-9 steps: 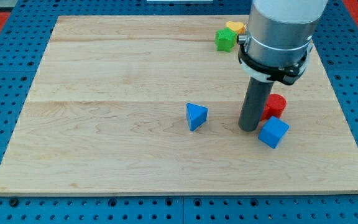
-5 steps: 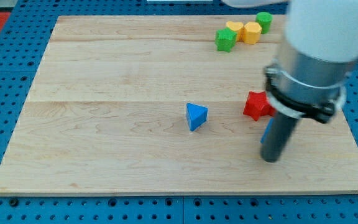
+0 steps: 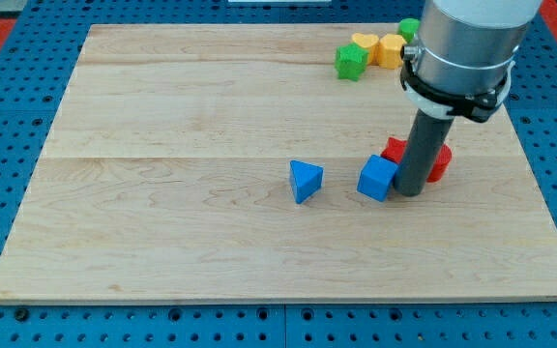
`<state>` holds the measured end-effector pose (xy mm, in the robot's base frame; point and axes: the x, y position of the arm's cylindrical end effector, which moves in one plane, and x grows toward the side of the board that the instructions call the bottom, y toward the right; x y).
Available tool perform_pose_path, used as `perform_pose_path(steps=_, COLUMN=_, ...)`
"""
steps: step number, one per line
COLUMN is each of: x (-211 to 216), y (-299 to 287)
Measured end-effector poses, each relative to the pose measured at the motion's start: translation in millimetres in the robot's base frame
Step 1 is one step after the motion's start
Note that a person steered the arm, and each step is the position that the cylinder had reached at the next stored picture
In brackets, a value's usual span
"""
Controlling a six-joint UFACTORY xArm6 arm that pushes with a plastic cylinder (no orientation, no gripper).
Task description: Move the red star bottom right to the green star
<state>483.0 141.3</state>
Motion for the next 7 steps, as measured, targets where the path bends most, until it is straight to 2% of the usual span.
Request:
perform_pose_path(steps=2, x=-59, y=10)
perform_pose_path(steps=3, x=-70, y=28)
perform_pose_path(steps=4, x=-88, y=4)
perform_pose_path(steps=5, x=-70, y=3)
perform_pose_path(steps=6, x=-74, y=-49)
perform_pose_path(steps=7, x=-107, y=-66)
